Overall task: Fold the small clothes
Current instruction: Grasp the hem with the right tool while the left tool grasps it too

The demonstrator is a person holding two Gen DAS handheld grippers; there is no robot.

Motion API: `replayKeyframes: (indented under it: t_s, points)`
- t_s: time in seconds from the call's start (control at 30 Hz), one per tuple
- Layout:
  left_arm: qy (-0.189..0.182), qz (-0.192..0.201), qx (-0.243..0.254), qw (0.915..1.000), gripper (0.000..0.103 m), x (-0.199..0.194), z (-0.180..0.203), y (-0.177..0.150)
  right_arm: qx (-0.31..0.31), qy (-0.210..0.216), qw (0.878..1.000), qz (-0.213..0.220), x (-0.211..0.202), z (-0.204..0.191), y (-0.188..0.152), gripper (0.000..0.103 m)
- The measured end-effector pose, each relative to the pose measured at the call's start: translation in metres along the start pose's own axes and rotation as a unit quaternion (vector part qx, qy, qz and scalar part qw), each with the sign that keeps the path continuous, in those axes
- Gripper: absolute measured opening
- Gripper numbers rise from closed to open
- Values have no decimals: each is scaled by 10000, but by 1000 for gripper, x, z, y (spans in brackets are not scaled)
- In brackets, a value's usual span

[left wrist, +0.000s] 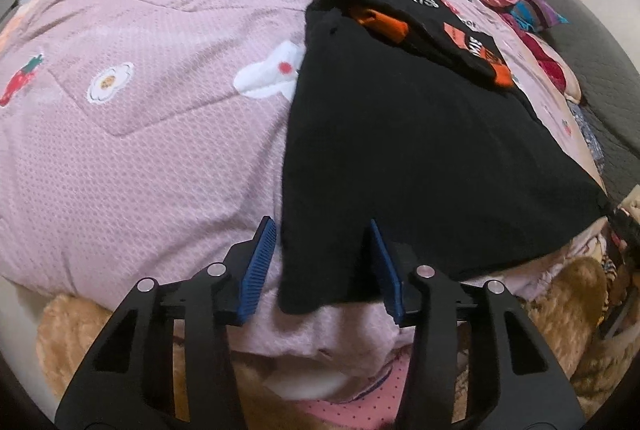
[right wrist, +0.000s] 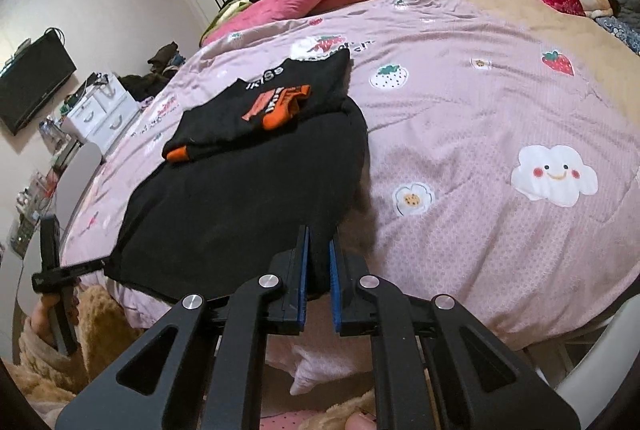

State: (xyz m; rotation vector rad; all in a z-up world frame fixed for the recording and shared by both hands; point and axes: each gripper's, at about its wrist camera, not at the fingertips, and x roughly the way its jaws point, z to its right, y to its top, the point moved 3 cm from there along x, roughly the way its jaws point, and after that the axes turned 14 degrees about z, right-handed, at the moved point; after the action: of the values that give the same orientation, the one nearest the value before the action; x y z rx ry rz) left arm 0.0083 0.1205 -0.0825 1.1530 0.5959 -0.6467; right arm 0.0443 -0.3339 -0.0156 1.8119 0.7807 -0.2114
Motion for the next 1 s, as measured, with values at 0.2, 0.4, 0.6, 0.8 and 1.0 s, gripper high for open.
replayKeyframes:
  t_s: [0.2,0.4,0.6,0.8,1.0]
  points:
    - [16,-119,-132,9998,39,8,0,-1,138,-26,9999,53,3,0,3,8]
    - [-18,-107,-204,9997,11,9,0,8,255,-20,9996,95,5,3,8,8]
    - [-357,145,-504,9980,3,-9,-3,20,350,80,9992,182,9,4,18,8]
    - [-516,563,-378,9964,3,-31,7,45,365,153,9985,385,9,0,34,8]
    - [-553,887,-246,9942,3,-42,11,71,355,232,9964,732,3,-3,57,8]
